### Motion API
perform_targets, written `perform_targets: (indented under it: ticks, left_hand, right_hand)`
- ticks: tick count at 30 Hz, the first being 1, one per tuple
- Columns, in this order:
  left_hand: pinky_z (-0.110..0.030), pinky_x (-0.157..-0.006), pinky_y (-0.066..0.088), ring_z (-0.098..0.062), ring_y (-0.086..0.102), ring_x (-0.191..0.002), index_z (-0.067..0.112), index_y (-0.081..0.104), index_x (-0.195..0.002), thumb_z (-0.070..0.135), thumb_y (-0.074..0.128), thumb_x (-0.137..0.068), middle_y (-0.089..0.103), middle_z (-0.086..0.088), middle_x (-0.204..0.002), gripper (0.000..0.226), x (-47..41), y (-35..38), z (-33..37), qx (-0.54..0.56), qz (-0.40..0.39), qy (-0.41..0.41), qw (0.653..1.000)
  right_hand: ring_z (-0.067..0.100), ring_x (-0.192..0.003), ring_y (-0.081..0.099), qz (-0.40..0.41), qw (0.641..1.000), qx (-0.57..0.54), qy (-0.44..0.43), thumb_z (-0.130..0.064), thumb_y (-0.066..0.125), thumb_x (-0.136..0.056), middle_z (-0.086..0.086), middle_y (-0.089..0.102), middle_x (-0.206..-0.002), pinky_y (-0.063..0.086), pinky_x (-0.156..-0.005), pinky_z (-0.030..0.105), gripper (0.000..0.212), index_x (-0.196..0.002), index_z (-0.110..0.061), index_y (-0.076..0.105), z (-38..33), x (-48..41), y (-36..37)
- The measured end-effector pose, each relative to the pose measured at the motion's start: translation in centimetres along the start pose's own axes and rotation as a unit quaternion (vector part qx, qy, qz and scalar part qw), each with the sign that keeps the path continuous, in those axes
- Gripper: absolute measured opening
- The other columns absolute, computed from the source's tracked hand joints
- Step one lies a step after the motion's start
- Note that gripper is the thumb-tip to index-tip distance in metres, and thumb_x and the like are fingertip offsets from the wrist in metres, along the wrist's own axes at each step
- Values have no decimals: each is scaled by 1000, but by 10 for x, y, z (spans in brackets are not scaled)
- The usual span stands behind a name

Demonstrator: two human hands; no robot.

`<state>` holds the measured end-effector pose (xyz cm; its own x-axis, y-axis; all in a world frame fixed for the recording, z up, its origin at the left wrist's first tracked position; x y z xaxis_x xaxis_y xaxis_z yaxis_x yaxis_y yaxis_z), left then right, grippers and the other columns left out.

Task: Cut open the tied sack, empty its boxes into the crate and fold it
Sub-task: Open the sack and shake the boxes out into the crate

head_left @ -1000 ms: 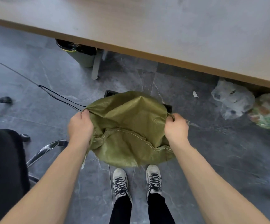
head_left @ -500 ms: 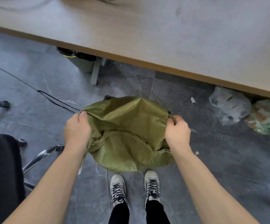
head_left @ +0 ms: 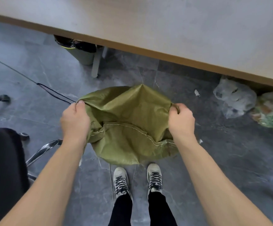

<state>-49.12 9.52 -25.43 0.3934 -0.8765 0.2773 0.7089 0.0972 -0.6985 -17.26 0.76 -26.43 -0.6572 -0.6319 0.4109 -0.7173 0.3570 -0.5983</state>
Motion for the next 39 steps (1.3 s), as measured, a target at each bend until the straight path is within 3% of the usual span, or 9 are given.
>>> perform_targets:
  ticks: [6,11,14,19,22,25,30,33,39]
  left_hand:
    - [-38,-64,29,-30,38,-69,13,31,-61,37,41,-97,35,-2,-60,44,-4,-5,-6,12,4,-21,1000]
    - [-34,-55,26,-21,28,-57,15,26,-61,32,42,-100,28,-2,-60,46,-3,-16,6,37,43,28,998]
    - [-39,-58,23,-24,29,-63,16,25,-60,32,43,-99,28,-2,-60,45,-4,-13,0,22,35,-11,999]
    - [-37,-61,25,-24,30,-62,14,26,-59,35,42,-98,30,-3,-58,46,-6,-18,7,46,50,50,996]
    - [-38,-63,27,-25,32,-66,15,26,-59,36,42,-97,29,-3,-58,46,-5,-12,4,32,27,24,999]
    - [-36,-58,28,-18,31,-56,16,27,-59,36,44,-96,27,-2,-58,46,1,-21,18,80,57,69,993]
    - [-39,-63,28,-26,32,-66,13,26,-57,38,44,-94,28,-1,-56,48,-6,-21,14,53,61,33,996]
    - [-37,-60,28,-22,30,-61,7,28,-63,38,44,-94,30,-3,-58,47,-3,-29,12,73,80,56,993]
    - [-38,-60,27,-24,31,-63,11,29,-60,34,44,-96,29,-4,-58,45,0,-29,8,61,57,62,995]
  right_hand:
    - [20,-80,52,21,1000,14,19,-19,42,-99,-7,55,-76,36,-72,28,16,-90,-20,55,7,-6,-12]
    - [16,-85,55,47,999,-17,-6,-23,43,-99,-5,62,-90,40,-76,29,20,-102,-21,63,0,-11,-21]
    - [18,-69,51,7,1000,19,4,-18,42,-99,-3,55,-71,39,-57,30,20,-83,-17,55,-1,-9,-10]
    - [13,-73,54,64,998,-20,-6,-22,43,-98,-9,59,-78,38,-62,28,17,-94,-25,59,-2,-9,-22]
    - [19,-72,52,12,1000,12,-17,-20,44,-98,-7,56,-73,36,-59,29,17,-90,-22,58,-6,-2,-9]
    - [5,-68,55,42,998,-20,-48,-22,45,-99,-13,61,-76,41,-61,23,18,-94,-26,62,-17,1,-19]
    - [18,-85,59,6,999,22,-42,-20,43,-100,-3,63,-89,36,-71,26,24,-108,-15,65,-21,-3,-10]
    - [5,-70,55,45,997,-6,-61,-22,44,-100,-10,61,-79,39,-62,27,20,-102,-24,64,-23,-1,-24]
    - [7,-68,52,23,998,23,-62,-19,44,-99,-14,56,-74,35,-54,19,17,-93,-23,59,-19,-1,-18]
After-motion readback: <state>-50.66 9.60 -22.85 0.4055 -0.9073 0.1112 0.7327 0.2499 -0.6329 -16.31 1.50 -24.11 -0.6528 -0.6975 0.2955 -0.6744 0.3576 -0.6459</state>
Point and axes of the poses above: each hand's wrist, its own x-axis away from the middle knuckle, its own y-axis out of the palm, z = x × y, the point moved 7 cm from there along -x, towards the middle knuckle
